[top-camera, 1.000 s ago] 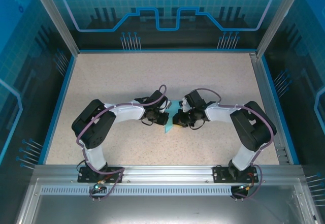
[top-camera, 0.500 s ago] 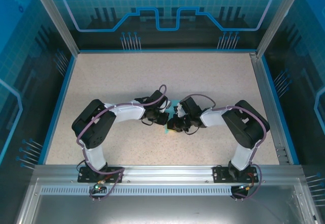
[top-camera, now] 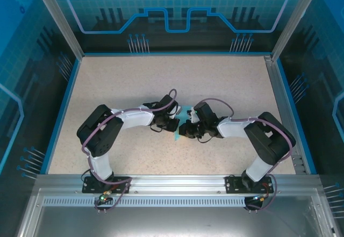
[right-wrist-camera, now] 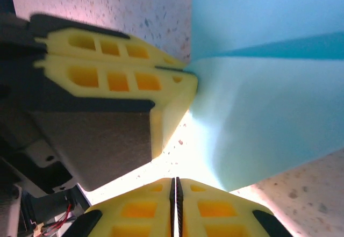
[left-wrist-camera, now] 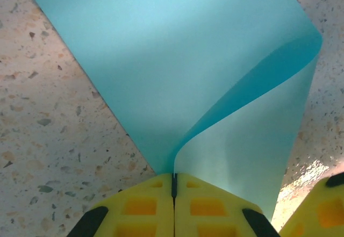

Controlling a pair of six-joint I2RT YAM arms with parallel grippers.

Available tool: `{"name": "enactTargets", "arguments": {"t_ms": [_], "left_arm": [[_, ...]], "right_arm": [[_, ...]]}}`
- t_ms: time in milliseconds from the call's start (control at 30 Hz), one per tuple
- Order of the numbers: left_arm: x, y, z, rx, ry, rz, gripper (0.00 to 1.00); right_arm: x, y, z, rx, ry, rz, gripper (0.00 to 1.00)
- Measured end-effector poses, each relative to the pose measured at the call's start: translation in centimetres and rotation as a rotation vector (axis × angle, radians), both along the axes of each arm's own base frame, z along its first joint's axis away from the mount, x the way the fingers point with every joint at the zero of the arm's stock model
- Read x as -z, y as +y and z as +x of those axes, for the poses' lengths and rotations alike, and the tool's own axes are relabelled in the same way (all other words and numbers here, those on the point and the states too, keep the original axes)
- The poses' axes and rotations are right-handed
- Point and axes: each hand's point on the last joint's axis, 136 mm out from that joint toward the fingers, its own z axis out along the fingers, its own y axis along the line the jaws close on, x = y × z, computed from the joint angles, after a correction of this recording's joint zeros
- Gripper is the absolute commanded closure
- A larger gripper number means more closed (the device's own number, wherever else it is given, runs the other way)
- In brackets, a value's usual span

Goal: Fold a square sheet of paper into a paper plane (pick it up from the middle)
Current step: Third fold the triangle at the center of the table.

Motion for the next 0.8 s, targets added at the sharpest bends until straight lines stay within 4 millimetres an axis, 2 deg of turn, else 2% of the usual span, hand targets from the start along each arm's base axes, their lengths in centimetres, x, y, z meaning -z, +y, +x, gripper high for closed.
{"name": "enactTargets", "arguments": {"t_ms": [200,333,433,567,667,800], "left_arm": [[0.0,0.0,0.0,0.0,0.001,0.0,0.93],[0.0,0.0,0.0,0.0,0.0,-0.001,0.94],[-0.1,-0.1,0.1,0.0,-0.001,-0.001,0.94],[-0.1,-0.1,0.1,0.0,0.0,0.0,0.93],[-0.2,-0.2,0.2,0.003,-0.003,0.0,0.93],[-0.4,-0.3,0.4,0.004,-0.008,-0.004,0.93]], "right_arm": [[0.0,-2.9,3.7,0.106,-0.019,-0.083,0.88],[-0.8,-2.4,7.1,0.097,-0.07,-0.134,0.89],[-0.8,-2.1,8.7,0.083,-0.096,-0.171,0.89],[0.9,-2.6,9.1,0.065,-0.074,-0.252,0.89],[2.4,-3.3,8.6,0.043,-0.037,-0.316,0.9],[2.3,-3.2,9.1,0.014,-0.05,-0.352,0.9]]}}
